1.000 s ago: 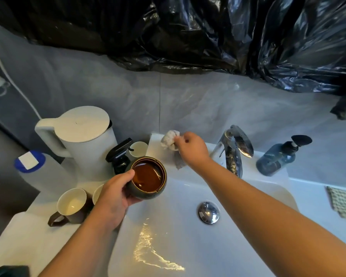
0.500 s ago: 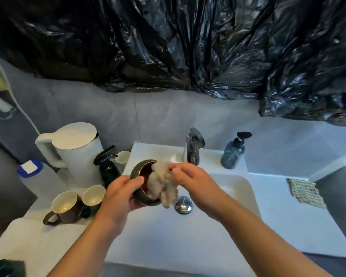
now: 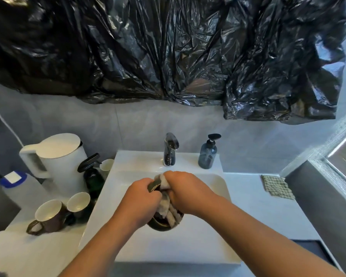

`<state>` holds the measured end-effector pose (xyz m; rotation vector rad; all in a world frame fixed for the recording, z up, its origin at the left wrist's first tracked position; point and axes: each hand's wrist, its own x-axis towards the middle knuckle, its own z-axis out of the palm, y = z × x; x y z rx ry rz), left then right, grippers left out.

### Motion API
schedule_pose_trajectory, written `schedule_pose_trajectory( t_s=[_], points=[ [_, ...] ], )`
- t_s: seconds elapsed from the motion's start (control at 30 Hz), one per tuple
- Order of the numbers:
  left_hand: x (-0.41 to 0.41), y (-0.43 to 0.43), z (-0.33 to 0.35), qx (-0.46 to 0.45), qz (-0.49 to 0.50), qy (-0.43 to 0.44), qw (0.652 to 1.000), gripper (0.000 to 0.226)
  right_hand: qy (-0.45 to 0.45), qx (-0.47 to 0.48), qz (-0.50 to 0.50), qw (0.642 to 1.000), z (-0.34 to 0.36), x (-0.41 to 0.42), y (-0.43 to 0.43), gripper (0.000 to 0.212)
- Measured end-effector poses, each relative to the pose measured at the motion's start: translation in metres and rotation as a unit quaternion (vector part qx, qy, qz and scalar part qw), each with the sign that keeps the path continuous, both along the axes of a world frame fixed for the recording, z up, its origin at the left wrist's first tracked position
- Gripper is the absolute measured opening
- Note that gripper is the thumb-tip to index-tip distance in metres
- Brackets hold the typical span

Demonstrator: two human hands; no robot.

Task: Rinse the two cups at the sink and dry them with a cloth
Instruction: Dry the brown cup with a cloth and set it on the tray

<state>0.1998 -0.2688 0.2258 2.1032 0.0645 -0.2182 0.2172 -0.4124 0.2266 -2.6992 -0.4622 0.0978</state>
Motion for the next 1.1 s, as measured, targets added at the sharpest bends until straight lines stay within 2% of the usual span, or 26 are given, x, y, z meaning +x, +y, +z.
schedule_pose_trajectory(
  t_s=[0.07,0.2,0.3,0.37,0.47,0.6,0.67,0.77,0.87,0.97,1.03,1.1],
  points=[
    [0.000,-0.001,0.007,0.034,-0.012,-0.002,0.999,0.018,-0.018,-0.026,0.018,0.999,0.000,0.002,-0.001,0.020],
    [-0.004,-0.003,0.016,0.027,0.040,-0.082,0.995,0.022,-0.065,0.016,-0.061,0.996,-0.005,0.004,0.008,0.016],
    [-0.010,-0.007,0.017,-0.046,0.100,-0.138,0.984,0.027,-0.034,0.115,-0.133,0.984,-0.007,0.000,0.014,0.025],
    [-0.016,-0.010,0.019,-0.092,0.127,-0.157,0.975,0.031,0.012,0.197,-0.193,0.961,-0.012,-0.004,0.018,0.032],
    [-0.020,-0.012,0.018,-0.080,0.109,-0.163,0.977,0.035,0.057,0.258,-0.234,0.936,-0.032,-0.009,0.023,0.027],
    [-0.013,-0.006,0.016,0.029,0.025,-0.114,0.993,0.027,0.037,0.261,-0.189,0.946,-0.034,-0.021,0.013,0.019],
    [-0.011,-0.006,0.017,0.072,-0.020,-0.095,0.993,0.020,0.018,0.197,-0.114,0.974,-0.020,-0.022,0.003,0.017],
    [-0.009,-0.007,0.019,0.062,-0.031,-0.095,0.993,0.019,-0.022,0.098,-0.061,0.993,-0.004,-0.019,-0.005,0.012],
    [-0.014,-0.014,0.019,-0.027,0.030,-0.149,0.988,0.023,-0.043,0.115,-0.110,0.986,-0.001,-0.017,-0.002,0.013],
    [-0.022,-0.027,0.019,-0.131,0.107,-0.208,0.963,0.034,0.007,0.231,-0.211,0.950,-0.004,-0.015,0.003,0.022],
    [-0.022,-0.028,0.017,-0.130,0.113,-0.206,0.963,0.039,0.053,0.284,-0.246,0.925,-0.006,-0.018,0.003,0.025],
    [-0.014,-0.024,0.017,-0.075,0.068,-0.145,0.984,0.033,0.054,0.261,-0.234,0.935,-0.012,-0.020,-0.001,0.024]
  ],
)
